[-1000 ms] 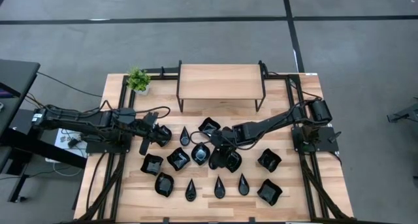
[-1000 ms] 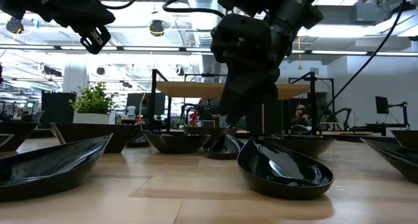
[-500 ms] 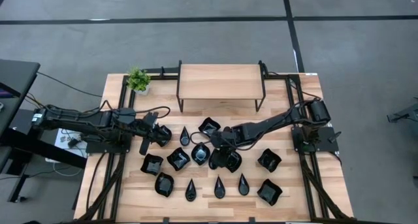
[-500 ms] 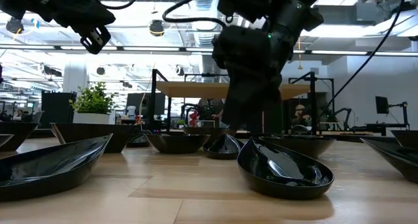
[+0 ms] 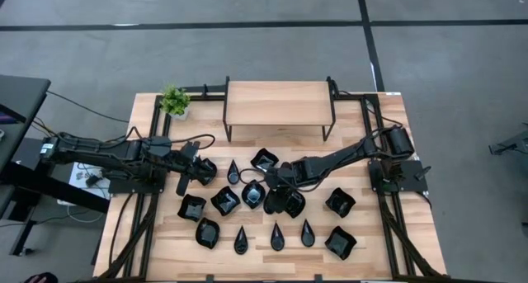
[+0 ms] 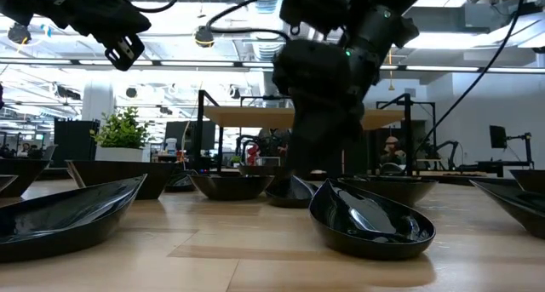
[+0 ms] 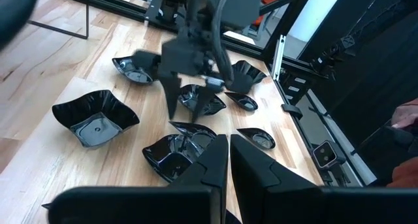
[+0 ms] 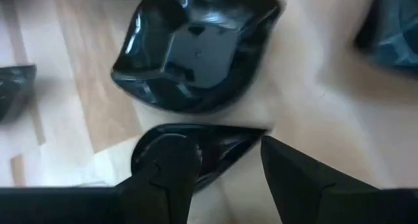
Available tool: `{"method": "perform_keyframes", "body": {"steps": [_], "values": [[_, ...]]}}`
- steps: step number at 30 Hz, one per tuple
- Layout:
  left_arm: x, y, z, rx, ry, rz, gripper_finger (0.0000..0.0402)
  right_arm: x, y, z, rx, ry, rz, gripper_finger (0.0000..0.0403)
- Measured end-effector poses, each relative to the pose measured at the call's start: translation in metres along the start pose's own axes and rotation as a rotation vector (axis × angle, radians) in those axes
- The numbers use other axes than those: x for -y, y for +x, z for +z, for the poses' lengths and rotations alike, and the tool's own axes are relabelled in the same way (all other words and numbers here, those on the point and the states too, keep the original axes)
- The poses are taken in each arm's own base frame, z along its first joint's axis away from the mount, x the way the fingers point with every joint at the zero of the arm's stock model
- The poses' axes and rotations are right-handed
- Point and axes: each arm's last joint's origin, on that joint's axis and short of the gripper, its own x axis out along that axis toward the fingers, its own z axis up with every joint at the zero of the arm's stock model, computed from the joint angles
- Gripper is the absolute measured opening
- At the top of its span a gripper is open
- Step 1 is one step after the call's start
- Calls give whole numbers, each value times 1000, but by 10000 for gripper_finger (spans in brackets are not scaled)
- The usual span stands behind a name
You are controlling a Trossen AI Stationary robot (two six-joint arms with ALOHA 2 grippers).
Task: Pick & Place Mini shaped plates
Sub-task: Put the black drop shaped plate on the shelf
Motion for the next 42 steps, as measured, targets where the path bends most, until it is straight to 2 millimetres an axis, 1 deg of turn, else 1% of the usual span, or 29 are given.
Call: {"method": "perform_keyframes", "body": {"steps": [10, 26, 30, 36, 42], "values": [[0, 0, 0, 1, 0, 4, 19, -1, 0, -2, -14, 13, 0, 164], [0, 0, 0, 1, 0, 4, 19, 0, 0, -3, -18, 10, -3, 145], [0, 0, 0, 1, 0, 5, 19, 0, 3, -4, -27, 25, -6, 143], [0, 0, 0, 2, 0, 8, 19, 1, 3, -4, -30, 25, -11, 146], [0, 0, 0, 3, 0, 12, 19, 1, 3, -4, -28, 25, -10, 137]]}}
